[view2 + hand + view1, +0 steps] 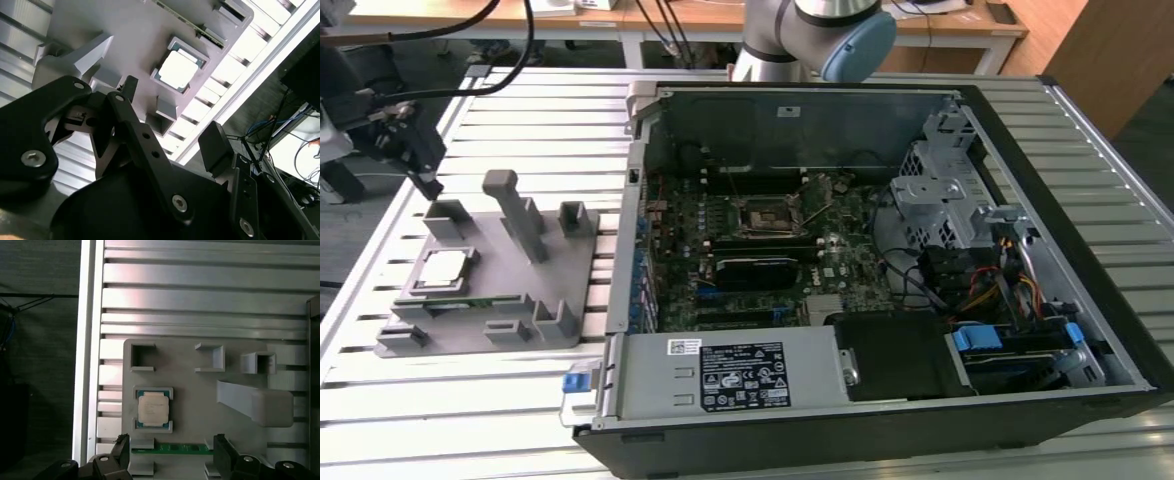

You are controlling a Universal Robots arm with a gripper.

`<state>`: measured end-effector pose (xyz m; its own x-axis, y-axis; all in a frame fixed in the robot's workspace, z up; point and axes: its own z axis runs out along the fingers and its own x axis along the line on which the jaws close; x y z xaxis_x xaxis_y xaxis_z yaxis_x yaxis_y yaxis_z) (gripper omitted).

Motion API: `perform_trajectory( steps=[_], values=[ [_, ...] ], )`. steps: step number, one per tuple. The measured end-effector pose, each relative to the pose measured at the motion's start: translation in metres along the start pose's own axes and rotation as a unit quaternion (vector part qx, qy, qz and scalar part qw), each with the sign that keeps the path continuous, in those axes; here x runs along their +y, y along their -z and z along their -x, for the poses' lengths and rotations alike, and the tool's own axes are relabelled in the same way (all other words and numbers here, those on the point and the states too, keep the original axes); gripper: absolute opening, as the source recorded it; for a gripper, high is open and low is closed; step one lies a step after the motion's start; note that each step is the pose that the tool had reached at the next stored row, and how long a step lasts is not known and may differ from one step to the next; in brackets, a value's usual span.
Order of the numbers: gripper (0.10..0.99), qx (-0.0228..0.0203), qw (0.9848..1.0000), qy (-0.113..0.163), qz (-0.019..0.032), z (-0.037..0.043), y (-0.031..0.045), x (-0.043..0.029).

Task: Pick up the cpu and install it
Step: 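Pick up the cpu and move it towards the insertion slot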

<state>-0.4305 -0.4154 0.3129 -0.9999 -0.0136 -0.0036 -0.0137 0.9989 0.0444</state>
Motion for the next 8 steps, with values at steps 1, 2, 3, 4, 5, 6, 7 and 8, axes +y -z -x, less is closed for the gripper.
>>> perform_trajectory(
  steps=[1,2,3,4,5,6,7,8],
  values=[
    [0.761,0.0000,1.0000,0.000,0.0000,-0.0002,-0.0017,-0.0001],
    [0.761,0.0000,1.0000,0.000,0.0000,-0.0005,-0.0034,-0.0003],
    [0.761,0.0000,1.0000,0.000,0.0000,-0.0007,-0.0052,-0.0004],
    [0.761,0.0000,1.0000,0.000,0.0000,-0.0008,-0.0068,-0.0004],
    [0.761,0.0000,1.0000,0.000,0.0000,-0.0009,-0.0084,-0.0004],
    [0.761,0.0000,1.0000,0.000,0.0000,-0.0009,-0.0092,-0.0005],
    [0.761,0.0000,1.0000,0.000,-0.0001,-0.0009,-0.0097,-0.0005],
    [0.761,0.0001,1.0000,0.000,-0.0002,-0.0009,-0.0099,-0.0005]
  ],
)
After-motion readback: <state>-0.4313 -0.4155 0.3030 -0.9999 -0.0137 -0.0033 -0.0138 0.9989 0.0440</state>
